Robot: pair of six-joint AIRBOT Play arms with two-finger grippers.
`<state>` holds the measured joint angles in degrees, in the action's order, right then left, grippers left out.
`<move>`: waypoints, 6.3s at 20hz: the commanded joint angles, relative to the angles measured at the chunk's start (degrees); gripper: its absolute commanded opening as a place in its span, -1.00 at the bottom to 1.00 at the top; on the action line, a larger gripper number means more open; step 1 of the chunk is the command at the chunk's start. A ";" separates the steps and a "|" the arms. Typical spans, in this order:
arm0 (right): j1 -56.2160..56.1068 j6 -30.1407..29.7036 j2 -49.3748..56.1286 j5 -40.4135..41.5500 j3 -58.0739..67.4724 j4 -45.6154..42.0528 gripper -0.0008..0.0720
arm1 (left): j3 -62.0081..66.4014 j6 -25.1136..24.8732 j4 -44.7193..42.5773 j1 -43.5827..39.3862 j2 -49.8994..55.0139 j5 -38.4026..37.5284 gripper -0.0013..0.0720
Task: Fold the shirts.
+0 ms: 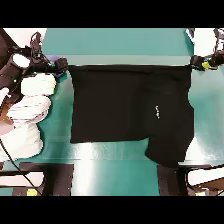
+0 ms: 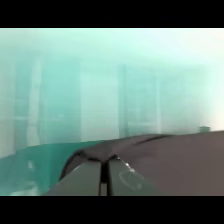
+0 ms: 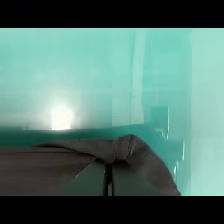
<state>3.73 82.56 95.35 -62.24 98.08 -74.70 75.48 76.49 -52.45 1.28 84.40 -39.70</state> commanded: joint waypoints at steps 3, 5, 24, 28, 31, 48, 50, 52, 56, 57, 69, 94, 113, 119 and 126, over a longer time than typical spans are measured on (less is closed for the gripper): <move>-0.07 -0.11 -3.23 -1.14 -10.86 -5.09 -0.95 | -1.16 -4.98 -3.52 0.07 0.42 -10.25 -0.88; -0.04 -0.09 -6.60 0.22 -18.49 -6.45 -0.95 | -3.96 -4.96 -4.63 0.07 0.42 -11.85 -0.88; 16.44 -11.74 -32.37 -17.29 -40.96 16.87 -0.14 | -35.04 -3.10 -5.40 7.93 -22.12 -34.77 0.50; 17.97 -12.17 -35.98 -17.49 -43.10 18.14 -0.14 | -48.30 -4.55 -4.74 7.93 -26.21 -31.52 0.50; 17.00 -12.17 -37.00 -17.46 -43.10 18.14 -0.14 | -50.29 -7.17 -0.17 7.91 -26.18 -30.75 0.50; 16.22 -12.09 -37.11 -18.29 -43.10 17.25 -0.14 | -51.67 -7.50 3.63 2.56 -26.08 -25.20 -0.31; 17.97 -12.00 -37.11 -21.16 -43.12 15.52 -0.14 | -50.95 -7.39 3.58 2.40 -26.08 -24.35 -0.87; 21.20 -10.38 -37.33 -25.38 -43.23 11.08 -0.14 | -48.68 -7.41 3.54 2.40 -26.21 -24.83 -0.88; 27.17 -6.95 -41.68 -23.41 -52.11 -0.63 0.14 | -43.01 -7.52 3.58 2.40 -26.25 -25.99 -0.88; 29.03 -6.95 -41.90 -23.47 -55.69 0.17 0.23 | -41.97 -7.54 3.58 2.40 -26.25 -25.79 -0.88; 24.13 -8.37 -32.48 -15.52 -68.32 4.39 -0.01 | -40.44 -7.52 3.65 2.40 -26.25 -24.81 -0.88; 3.67 -3.91 -28.57 -10.86 -36.59 -2.84 -0.94 | -19.28 -1.46 2.16 2.40 -13.20 -16.46 -0.88; 17.57 -11.98 -9.46 -17.88 -23.96 18.10 0.56 | 3.02 -3.76 9.20 1.07 4.48 -26.25 -0.86; 26.56 -18.43 -5.14 -18.60 -32.37 20.55 0.68 | 3.02 -4.09 9.14 -7.21 4.52 -25.27 -0.86; 23.43 -24.74 1.68 -19.76 -32.37 27.06 0.68 | 3.02 -3.85 9.16 -10.54 4.52 -24.26 -0.86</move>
<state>28.56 60.38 94.94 -82.32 66.06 -48.71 78.43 72.55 -43.24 -8.32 88.90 -64.18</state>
